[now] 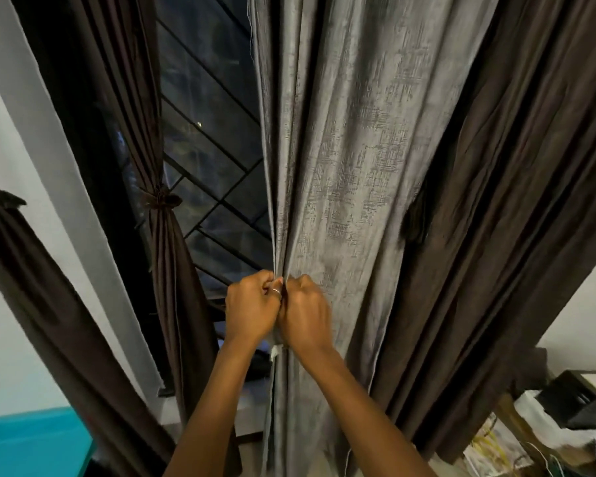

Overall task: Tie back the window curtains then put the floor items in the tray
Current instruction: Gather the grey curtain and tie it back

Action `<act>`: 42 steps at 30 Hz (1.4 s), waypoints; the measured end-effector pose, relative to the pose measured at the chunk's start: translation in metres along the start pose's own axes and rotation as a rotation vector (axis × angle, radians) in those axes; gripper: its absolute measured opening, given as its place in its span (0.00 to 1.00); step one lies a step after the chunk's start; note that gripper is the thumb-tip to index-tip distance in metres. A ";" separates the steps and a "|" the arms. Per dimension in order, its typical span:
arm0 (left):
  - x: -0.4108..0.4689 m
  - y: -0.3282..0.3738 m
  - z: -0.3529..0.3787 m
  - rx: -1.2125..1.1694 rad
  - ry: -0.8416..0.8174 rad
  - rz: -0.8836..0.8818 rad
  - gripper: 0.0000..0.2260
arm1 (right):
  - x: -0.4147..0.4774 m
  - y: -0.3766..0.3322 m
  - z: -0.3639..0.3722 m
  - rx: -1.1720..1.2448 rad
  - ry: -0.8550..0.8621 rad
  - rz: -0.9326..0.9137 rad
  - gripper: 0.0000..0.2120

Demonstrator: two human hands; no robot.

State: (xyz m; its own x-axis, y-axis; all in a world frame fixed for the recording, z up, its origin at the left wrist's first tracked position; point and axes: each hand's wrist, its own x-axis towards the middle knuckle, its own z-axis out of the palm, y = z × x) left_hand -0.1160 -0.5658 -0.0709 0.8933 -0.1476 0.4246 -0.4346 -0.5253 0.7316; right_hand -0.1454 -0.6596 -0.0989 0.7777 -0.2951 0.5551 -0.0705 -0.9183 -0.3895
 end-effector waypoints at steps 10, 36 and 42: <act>0.005 0.021 0.011 0.129 -0.052 -0.024 0.24 | -0.003 0.007 0.001 0.204 0.055 0.004 0.05; 0.012 0.018 0.013 0.130 0.048 -0.165 0.18 | 0.041 0.134 -0.031 0.338 0.256 0.461 0.19; 0.012 0.018 0.011 0.142 0.029 -0.156 0.20 | 0.065 0.163 -0.049 0.548 -0.118 0.456 0.24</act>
State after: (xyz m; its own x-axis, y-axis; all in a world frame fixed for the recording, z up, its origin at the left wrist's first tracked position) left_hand -0.1115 -0.5857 -0.0585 0.9439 -0.0324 0.3287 -0.2690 -0.6529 0.7081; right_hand -0.1364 -0.8419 -0.0906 0.8100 -0.5585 0.1786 -0.1043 -0.4370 -0.8934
